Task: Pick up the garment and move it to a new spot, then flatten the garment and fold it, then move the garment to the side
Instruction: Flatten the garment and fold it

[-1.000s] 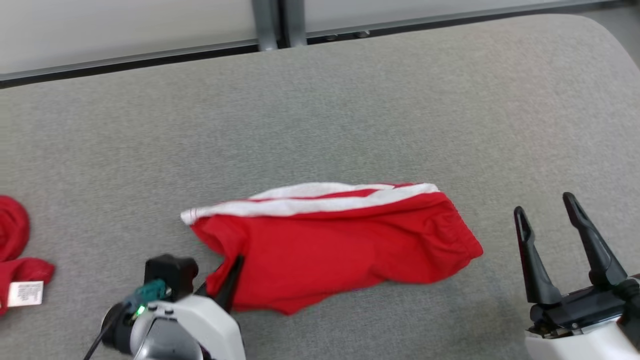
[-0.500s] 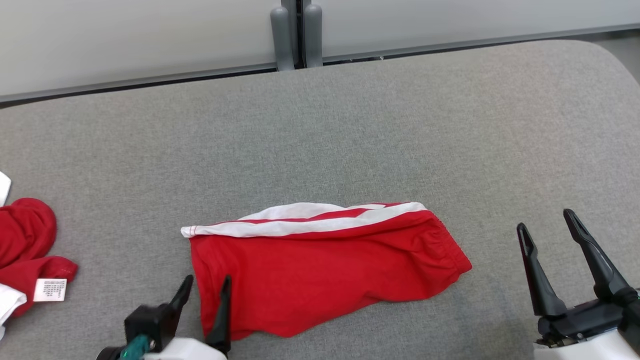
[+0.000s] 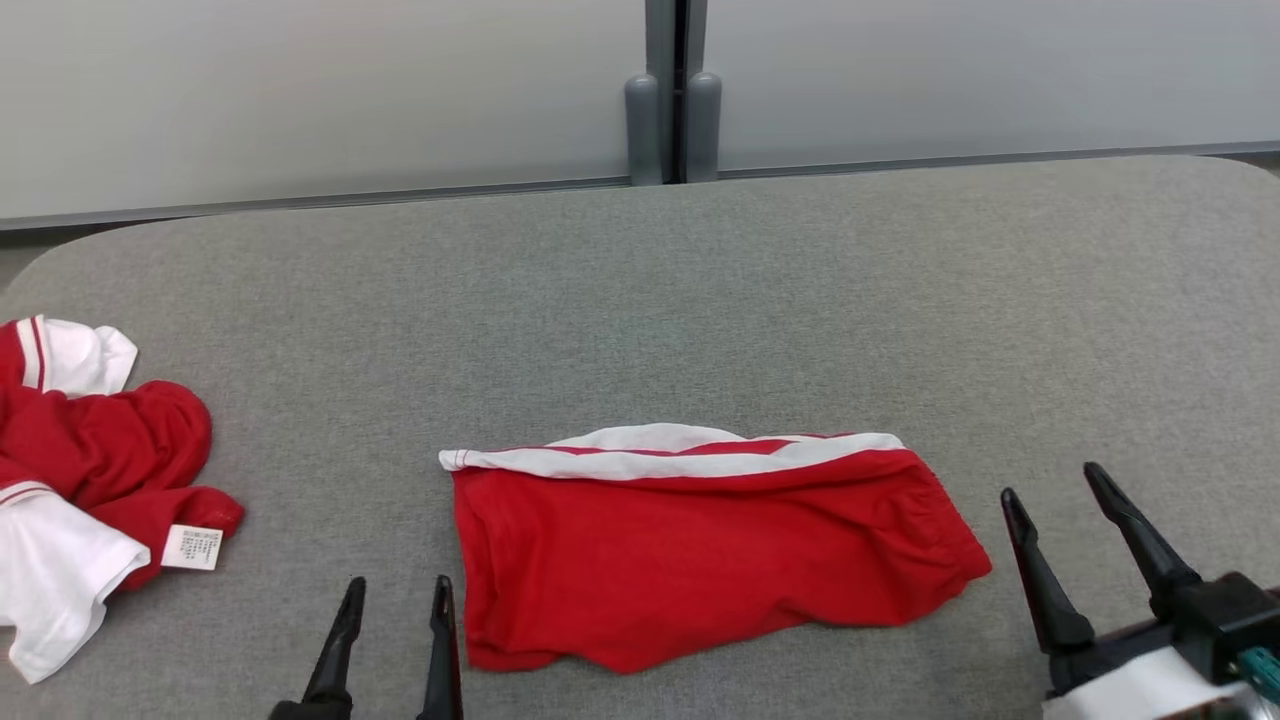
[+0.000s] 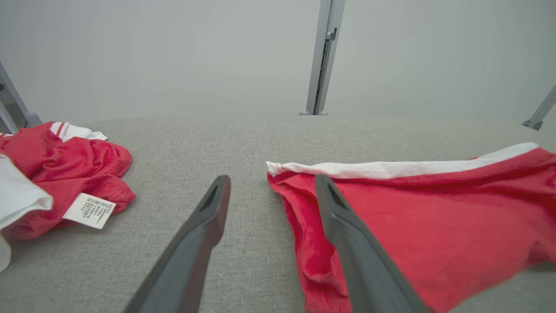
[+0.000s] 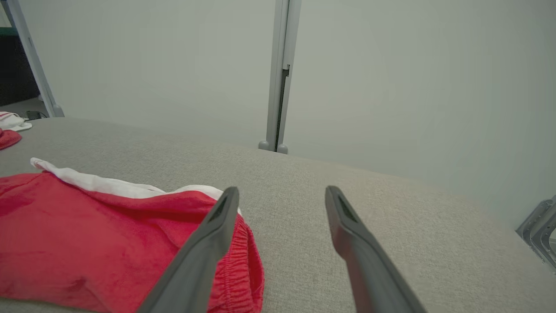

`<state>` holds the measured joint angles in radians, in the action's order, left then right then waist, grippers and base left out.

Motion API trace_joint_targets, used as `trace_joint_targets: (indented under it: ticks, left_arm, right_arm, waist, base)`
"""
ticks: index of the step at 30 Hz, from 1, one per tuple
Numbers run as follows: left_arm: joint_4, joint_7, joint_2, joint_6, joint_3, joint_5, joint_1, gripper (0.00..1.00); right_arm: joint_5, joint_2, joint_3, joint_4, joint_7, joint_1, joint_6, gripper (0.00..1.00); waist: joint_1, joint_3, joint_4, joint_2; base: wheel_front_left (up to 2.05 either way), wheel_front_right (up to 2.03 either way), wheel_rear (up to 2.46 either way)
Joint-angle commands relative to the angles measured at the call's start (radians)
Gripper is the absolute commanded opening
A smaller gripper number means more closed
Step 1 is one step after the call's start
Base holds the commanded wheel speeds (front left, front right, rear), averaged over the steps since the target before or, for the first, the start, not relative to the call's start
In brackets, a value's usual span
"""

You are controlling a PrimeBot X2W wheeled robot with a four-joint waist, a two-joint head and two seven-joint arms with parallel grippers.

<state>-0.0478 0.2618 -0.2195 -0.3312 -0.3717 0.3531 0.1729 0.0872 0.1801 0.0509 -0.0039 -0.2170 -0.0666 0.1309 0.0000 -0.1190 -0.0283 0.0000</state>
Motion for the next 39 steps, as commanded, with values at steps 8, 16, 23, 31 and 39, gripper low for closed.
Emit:
trace_joint_targets:
  ticks: [8, 16, 23, 31, 39]
  left_arm:
    - [0.049, 0.004, 0.077, 0.127, 0.06, -0.091, -0.046, 1.0]
    - [0.062, 0.004, 0.125, 0.177, 0.121, -0.134, -0.047, 1.0]
    - [0.064, 0.004, 0.146, 0.207, 0.14, -0.161, -0.057, 1.0]
    - [0.074, 0.004, 0.158, 0.236, 0.157, -0.177, -0.064, 1.0]
    - [0.081, 0.004, 0.166, 0.248, 0.168, -0.178, -0.041, 1.0]
  right_arm:
    - [-0.029, -0.02, 0.067, 0.197, 0.103, 0.144, 0.0, 1.0]
    - [-0.033, -0.011, 0.062, 0.322, 0.176, 0.193, 0.0, 1.0]
    - [0.01, 0.002, 0.057, 0.374, 0.226, 0.229, 0.0, 1.0]
    - [0.246, 0.037, 0.193, 0.442, 0.356, 0.274, 0.0, 0.0]
    - [0.543, 0.21, 0.07, 0.46, 0.424, 0.307, -0.001, 0.0]
  waist:
    - [0.0, -0.027, 0.07, 0.0]
    - [0.0, -0.056, 0.097, 0.0]
    - [0.0, -0.075, 0.102, 0.0]
    - [0.0, -0.086, 0.103, 0.0]
    - [0.0, -0.057, 0.069, 0.0]
  base:
    - [0.0, 0.0, 0.0]
    - [0.0, 0.0, 0.0]
    - [0.0, 0.0, 0.0]
    - [0.0, 0.0, 0.0]
    - [0.0, 0.0, 0.0]
